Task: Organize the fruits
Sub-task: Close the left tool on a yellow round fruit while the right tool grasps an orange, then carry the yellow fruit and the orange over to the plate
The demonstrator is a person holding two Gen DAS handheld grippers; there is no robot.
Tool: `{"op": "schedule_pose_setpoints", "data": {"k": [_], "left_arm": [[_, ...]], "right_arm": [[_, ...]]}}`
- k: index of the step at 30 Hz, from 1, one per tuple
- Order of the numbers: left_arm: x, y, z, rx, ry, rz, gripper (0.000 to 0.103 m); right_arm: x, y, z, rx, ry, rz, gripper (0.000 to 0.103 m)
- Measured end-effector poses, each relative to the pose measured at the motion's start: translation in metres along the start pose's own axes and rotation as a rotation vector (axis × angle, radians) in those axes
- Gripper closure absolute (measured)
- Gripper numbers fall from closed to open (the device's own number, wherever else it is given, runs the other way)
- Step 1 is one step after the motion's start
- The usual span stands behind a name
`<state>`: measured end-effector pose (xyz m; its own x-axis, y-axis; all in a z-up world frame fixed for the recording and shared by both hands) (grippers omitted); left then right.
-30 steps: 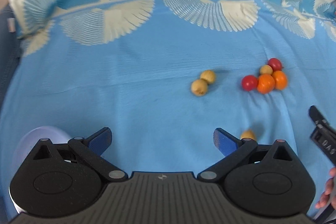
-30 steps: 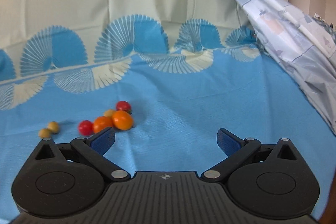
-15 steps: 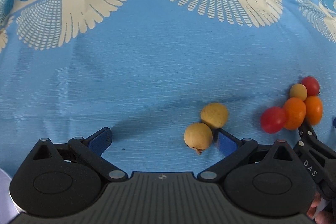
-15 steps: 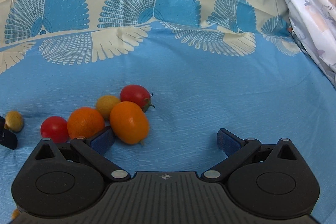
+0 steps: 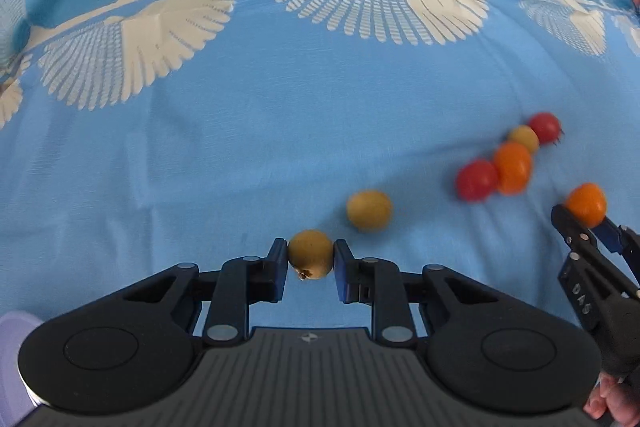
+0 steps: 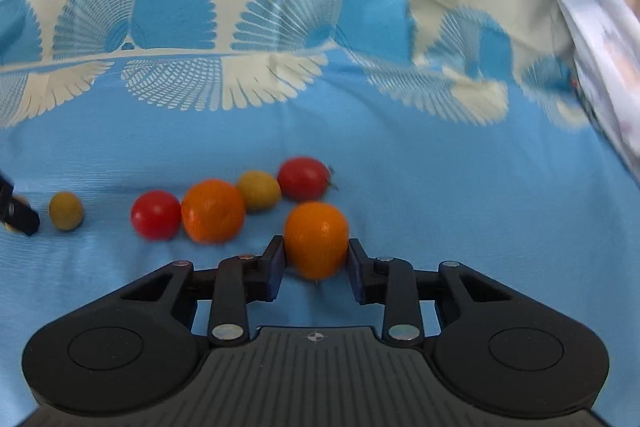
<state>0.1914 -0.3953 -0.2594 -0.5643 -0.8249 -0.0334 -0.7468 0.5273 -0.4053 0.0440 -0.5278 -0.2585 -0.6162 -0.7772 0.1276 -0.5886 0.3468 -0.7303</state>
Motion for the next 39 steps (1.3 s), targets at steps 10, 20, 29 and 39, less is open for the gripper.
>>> {"op": "schedule_pose_setpoints", "data": {"k": [10, 20, 29, 39], "left_arm": [[-0.036, 0.056, -0.127, 0.098, -0.012, -0.005, 0.076], [-0.108, 0.138, -0.24, 0.146, -0.04, -0.116, 0.076], [-0.19, 0.221, -0.285, 0.141, -0.073, -0.244, 0.076], [-0.242, 0.283, -0.302, 0.15, -0.075, -0.352, 0.076]], "right_arm": [[0.021, 0.012, -0.127, 0.093, -0.018, 0.171, 0.071], [-0.051, 0.015, -0.269, 0.189, -0.197, -0.013, 0.071], [-0.133, 0.025, -0.353, 0.218, -0.375, -0.115, 0.071], [-0.193, 0.059, -0.408, 0.197, -0.464, -0.242, 0.071]]}}
Point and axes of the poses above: each gripper's, at about its wrist camera, not at the fingertips, and z roughly the way its jaws point, x to its right, y to its underside, the point moved 10 cm from there along z, roughly the way its jaws point, and after that the axes turned 5 degrees about -z, right-handed, at the moved point
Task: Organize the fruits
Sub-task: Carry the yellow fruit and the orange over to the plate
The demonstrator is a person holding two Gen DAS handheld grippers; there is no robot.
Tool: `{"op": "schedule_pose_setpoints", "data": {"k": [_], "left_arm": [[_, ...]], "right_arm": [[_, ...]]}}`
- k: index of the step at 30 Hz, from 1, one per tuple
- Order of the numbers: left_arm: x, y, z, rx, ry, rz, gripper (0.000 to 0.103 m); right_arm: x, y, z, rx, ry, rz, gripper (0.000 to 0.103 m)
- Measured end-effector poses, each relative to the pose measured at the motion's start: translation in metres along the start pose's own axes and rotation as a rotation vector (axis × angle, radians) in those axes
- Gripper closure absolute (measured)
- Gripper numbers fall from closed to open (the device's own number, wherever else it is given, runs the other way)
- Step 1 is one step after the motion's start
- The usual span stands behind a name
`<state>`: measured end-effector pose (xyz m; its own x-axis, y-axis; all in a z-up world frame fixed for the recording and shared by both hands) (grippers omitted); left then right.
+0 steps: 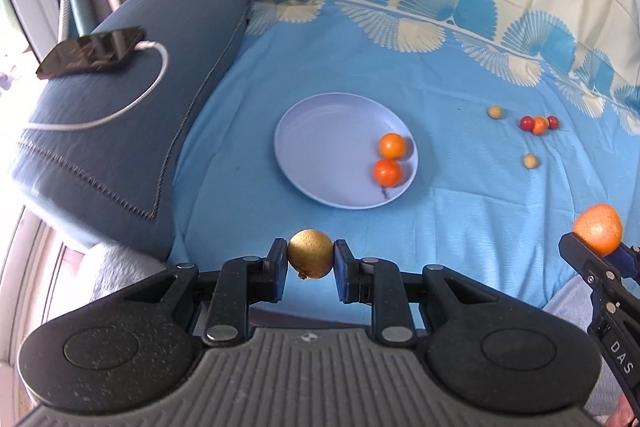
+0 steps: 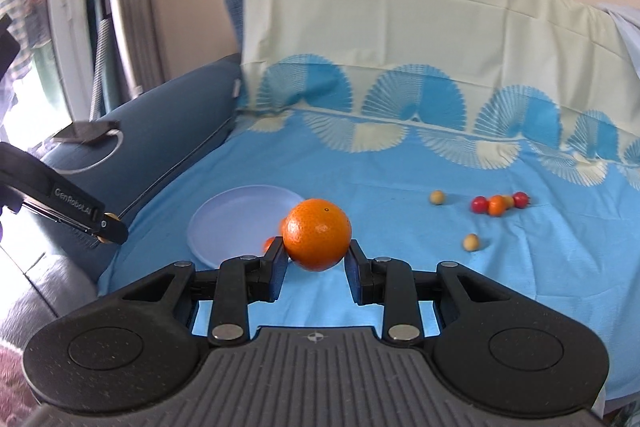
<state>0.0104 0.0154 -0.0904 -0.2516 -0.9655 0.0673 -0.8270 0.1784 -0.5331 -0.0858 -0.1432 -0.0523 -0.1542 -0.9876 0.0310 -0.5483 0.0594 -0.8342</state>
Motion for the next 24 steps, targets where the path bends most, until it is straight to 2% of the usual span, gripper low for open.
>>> {"op": "schedule_pose_setpoints", "data": {"k": [8, 24], "left_arm": [[-0.018, 0.007, -0.011, 0.016, 0.019, -0.033, 0.076], [-0.019, 0.006, -0.006, 0.014, 0.027, -0.051, 0.076]], "right_arm": [[-0.019, -0.007, -0.009, 0.01, -0.001, -0.035, 0.071], [-0.018, -0.006, -0.007, -0.009, 0.002, -0.043, 0.071]]}}
Point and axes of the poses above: each gripper's, at about its wrist camera, not at the fingertips, and z roughly the way its jaws point, x to its right, y to its underside, the point moved 10 cm from there along z, roughly the way its jaws point, and after that the axes turned 5 degrees about -z, right-handed, at the moved point
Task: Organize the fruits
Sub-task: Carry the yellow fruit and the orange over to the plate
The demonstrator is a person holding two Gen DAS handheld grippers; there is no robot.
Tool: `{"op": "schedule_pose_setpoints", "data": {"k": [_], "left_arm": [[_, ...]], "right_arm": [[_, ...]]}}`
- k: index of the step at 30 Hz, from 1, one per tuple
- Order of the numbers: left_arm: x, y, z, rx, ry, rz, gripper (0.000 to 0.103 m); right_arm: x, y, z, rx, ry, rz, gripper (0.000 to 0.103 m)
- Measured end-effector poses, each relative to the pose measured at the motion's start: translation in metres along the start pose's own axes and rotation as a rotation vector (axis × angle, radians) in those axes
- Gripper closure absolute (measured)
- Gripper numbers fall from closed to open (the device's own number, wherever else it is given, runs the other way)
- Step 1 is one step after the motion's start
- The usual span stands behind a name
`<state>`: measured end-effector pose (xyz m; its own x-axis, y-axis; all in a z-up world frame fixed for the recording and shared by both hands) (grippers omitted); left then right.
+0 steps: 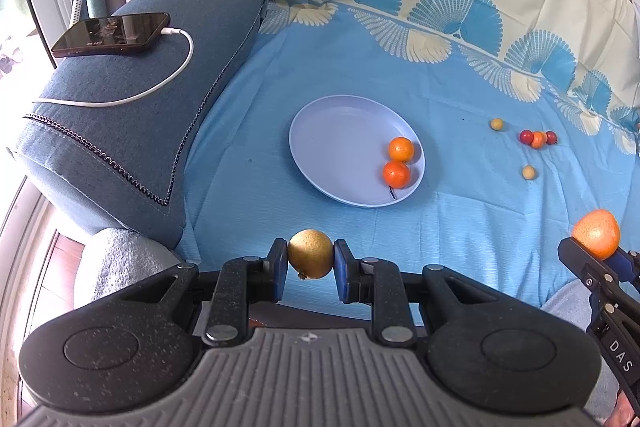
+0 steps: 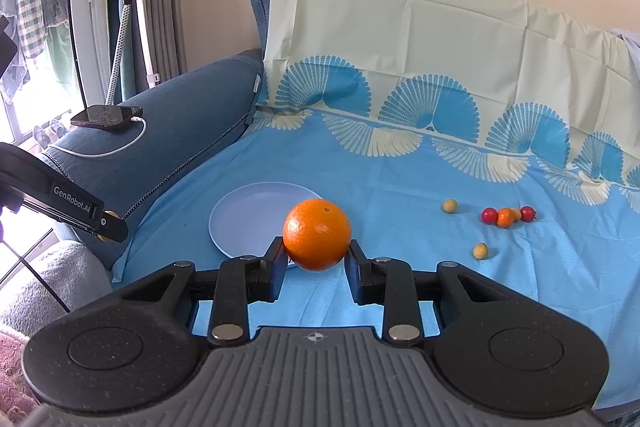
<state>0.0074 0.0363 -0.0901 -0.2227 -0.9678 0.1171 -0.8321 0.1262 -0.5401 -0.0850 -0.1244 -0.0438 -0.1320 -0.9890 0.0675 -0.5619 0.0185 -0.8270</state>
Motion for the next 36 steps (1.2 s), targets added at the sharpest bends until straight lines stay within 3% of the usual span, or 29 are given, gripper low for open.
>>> {"op": "schedule_pose_setpoints", "data": {"k": [21, 36], "left_arm": [[0.005, -0.017, 0.027, -0.034, -0.008, 0.02, 0.076], [0.007, -0.067, 0.08, -0.054, -0.035, 0.009, 0.076]], "right_arm": [[-0.002, -0.001, 0.03, -0.059, -0.002, 0.004, 0.071], [-0.015, -0.011, 0.1, -0.113, -0.06, -0.026, 0.071]]}}
Point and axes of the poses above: each gripper's, at about its wrist camera, not at the fingertips, and z roughly the way its jaws point, x to its right, y to its underside, the point moved 10 cm from there along z, roughly the way its jaws point, and after that the axes turned 5 degrees about -z, right-handed, at the moved point
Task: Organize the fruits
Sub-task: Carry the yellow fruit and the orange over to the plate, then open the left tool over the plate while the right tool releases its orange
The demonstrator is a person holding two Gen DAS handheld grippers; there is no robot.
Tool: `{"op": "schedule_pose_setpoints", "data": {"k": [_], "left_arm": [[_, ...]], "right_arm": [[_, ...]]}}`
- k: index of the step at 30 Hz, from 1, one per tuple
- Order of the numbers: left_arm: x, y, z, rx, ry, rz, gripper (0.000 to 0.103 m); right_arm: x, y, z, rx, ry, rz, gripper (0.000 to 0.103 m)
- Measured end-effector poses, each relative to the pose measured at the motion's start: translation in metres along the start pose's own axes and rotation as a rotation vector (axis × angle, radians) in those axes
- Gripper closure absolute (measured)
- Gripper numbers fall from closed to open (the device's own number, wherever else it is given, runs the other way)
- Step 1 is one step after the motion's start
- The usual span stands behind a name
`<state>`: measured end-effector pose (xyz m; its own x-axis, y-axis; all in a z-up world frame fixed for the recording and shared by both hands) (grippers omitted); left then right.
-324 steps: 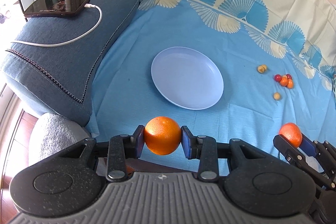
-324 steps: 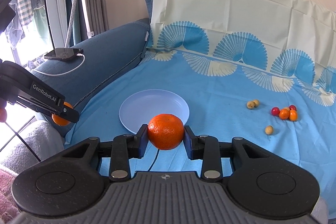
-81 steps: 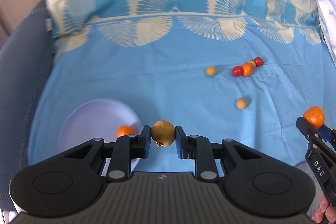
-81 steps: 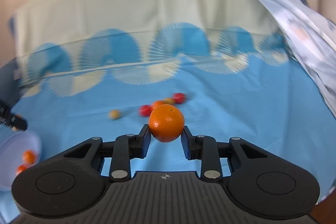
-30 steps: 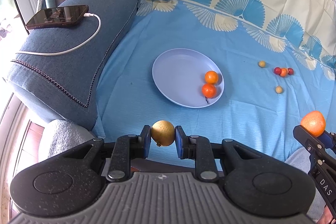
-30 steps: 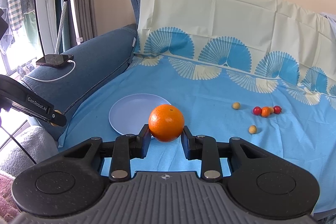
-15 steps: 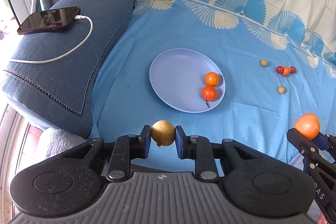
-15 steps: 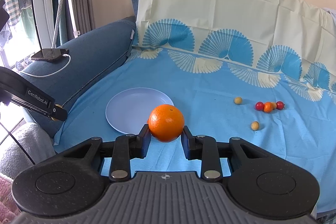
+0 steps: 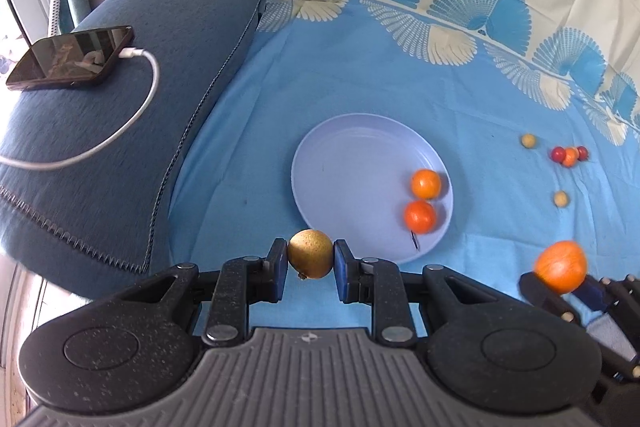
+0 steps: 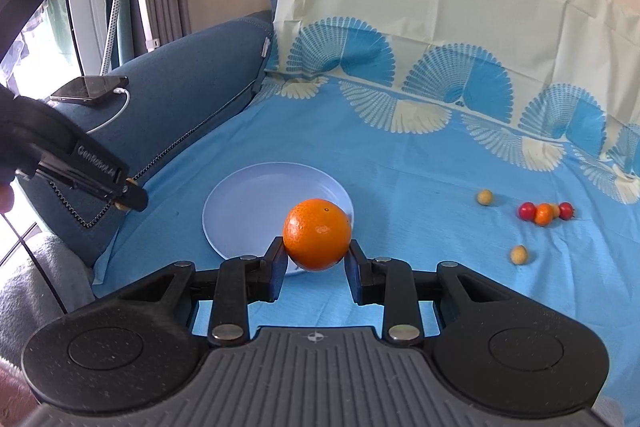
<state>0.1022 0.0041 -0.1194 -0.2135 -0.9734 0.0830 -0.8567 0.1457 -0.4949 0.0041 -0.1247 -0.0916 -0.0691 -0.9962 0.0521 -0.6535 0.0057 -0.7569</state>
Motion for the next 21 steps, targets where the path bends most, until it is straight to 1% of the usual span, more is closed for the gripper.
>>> {"op": "schedule_pose_setpoints", "data": {"k": [12, 21], "left_arm": [[0.024, -0.033, 0.075, -0.068, -0.019, 0.065, 0.076], [0.035, -0.045, 0.127, -0.11, -0.03, 0.093, 0.076]], "right_arm": [[-0.009, -0.008, 0.084, -0.078, -0.061, -0.003, 0.07], [-0.014, 0.001, 0.138, -0.152, -0.085, -0.007, 0.07]]}}
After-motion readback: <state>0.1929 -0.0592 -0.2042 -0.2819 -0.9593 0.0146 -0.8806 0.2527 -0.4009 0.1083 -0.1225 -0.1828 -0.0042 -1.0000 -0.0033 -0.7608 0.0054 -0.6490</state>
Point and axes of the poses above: each gripper's, at about its wrist camera, not at the fingertips, and z roughly the way its jaws point, x to its right, y to its underside, the point moved 10 cm from there along z, roughly the way its jaws point, and after that the axes turned 5 degrees about -z, right-handed, at the moved point
